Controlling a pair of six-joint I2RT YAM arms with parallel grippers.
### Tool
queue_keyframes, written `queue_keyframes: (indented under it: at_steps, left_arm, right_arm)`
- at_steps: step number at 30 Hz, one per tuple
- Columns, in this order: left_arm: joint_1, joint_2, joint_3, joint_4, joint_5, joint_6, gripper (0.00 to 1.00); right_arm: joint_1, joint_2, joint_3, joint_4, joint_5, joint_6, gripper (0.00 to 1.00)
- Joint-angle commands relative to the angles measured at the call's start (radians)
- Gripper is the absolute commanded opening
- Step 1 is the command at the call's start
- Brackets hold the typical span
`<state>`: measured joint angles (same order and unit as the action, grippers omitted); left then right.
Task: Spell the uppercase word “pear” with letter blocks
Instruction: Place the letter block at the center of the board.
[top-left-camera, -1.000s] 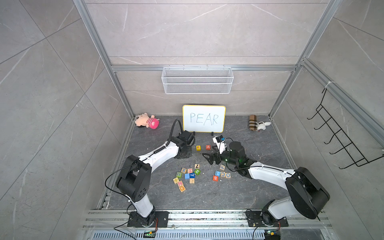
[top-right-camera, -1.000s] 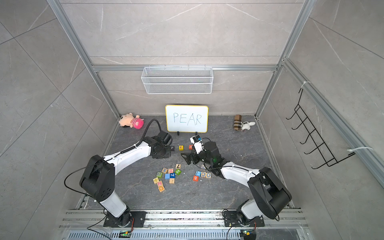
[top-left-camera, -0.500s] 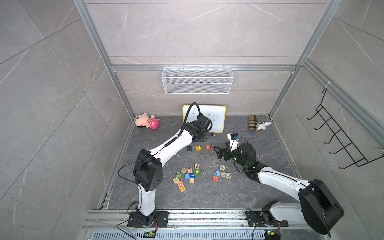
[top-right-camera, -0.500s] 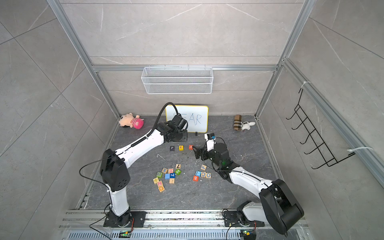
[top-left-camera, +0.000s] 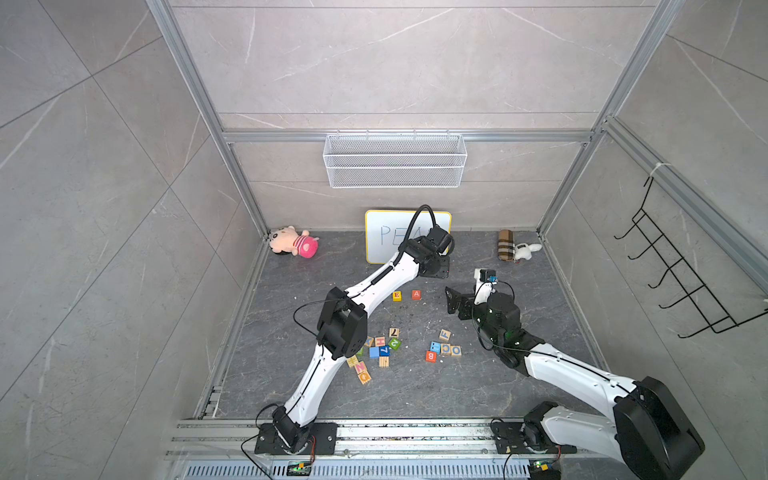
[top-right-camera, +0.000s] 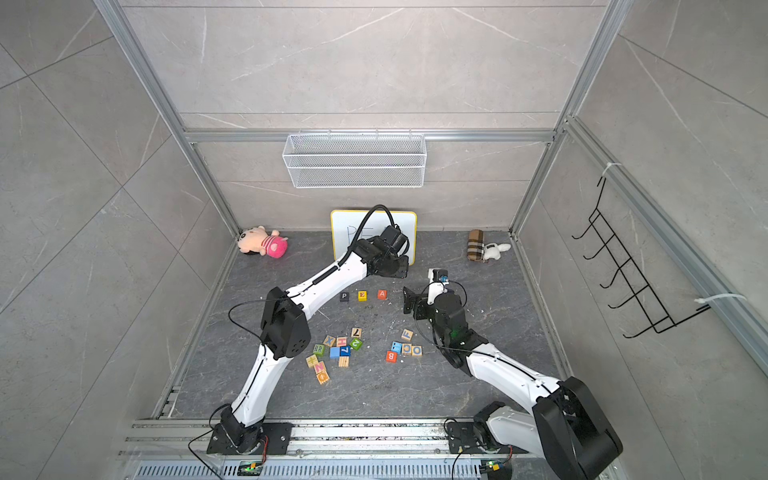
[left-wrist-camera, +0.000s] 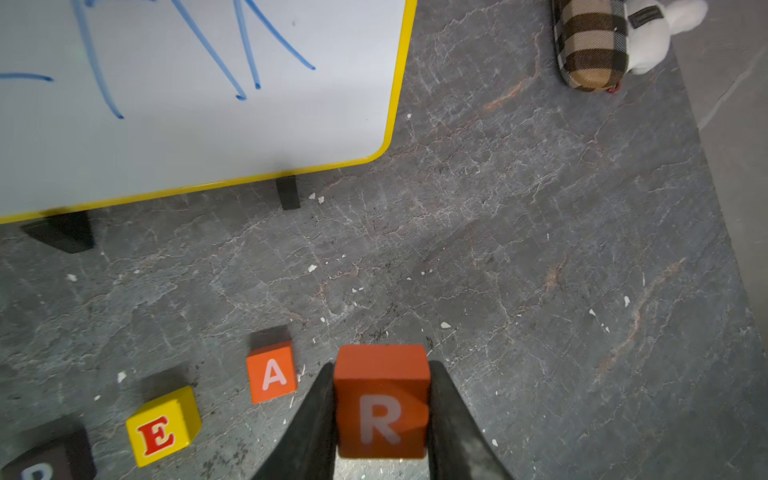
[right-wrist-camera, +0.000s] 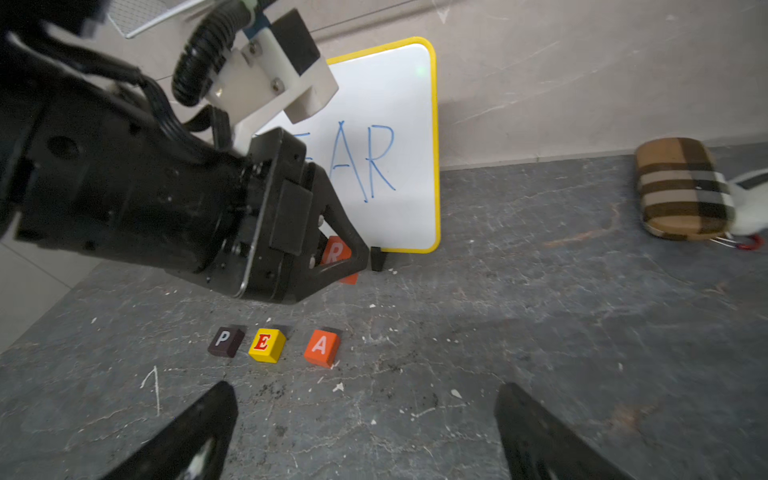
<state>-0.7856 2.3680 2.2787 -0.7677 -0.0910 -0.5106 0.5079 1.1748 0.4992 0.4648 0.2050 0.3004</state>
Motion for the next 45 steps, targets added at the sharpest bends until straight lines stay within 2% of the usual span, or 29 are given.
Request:
queue_keyframes:
  at_steps: [1, 8, 20, 45]
  left_arm:
    - [-0.005, 0.052, 0.044, -0.049, 0.043, -0.04, 0.3]
    - [-0.019, 0.148, 0.13, -0.11, 0.05, -0.049, 0.3]
    - [-0.02, 0.236, 0.199, -0.113, 0.042, -0.068, 0.3]
    - [-0.014, 0.272, 0.162, -0.119, 0.03, -0.085, 0.33]
  right_arm:
    - [-0.006, -0.035, -0.017, -0.016, 0.073, 0.024, 0.99]
    - [-0.007, -0.015, -0.012, -0.009, 0.055, 0.034, 0.99]
    - [-0.008, 0.008, -0.013, -0.002, 0.05, 0.037, 0.99]
    - [-0.008, 0.038, -0.008, 0.009, 0.033, 0.043, 0.99]
